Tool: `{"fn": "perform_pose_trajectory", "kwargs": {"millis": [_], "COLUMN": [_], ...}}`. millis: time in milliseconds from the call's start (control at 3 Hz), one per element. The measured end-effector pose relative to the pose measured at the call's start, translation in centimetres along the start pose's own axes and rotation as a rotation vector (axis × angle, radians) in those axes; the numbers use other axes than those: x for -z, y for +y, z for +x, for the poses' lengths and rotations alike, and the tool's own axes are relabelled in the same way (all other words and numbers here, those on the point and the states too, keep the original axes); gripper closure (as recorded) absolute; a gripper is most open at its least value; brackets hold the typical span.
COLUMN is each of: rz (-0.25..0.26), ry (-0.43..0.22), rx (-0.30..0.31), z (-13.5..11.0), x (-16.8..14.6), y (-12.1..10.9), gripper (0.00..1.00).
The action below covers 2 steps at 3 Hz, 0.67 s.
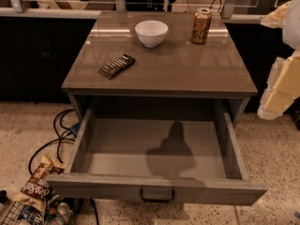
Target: Place orange can into top drawer
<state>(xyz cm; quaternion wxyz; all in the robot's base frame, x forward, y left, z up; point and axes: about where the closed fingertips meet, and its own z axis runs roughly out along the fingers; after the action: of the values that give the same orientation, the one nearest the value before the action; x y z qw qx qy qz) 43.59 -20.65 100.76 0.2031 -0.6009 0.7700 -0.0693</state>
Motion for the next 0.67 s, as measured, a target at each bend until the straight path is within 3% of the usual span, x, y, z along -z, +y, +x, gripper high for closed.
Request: {"fn": "perform_pose_trajectory", "kwargs": {"millis": [333, 667], "rz": [0.000, 0.014], "ry": [0.000, -0.041], "rx": [0.000, 0.002], "z": [0.00, -0.09], "x": [0.01, -0.28], "y": [0.00, -0.97], "gripper": [0.00, 0.00]}}
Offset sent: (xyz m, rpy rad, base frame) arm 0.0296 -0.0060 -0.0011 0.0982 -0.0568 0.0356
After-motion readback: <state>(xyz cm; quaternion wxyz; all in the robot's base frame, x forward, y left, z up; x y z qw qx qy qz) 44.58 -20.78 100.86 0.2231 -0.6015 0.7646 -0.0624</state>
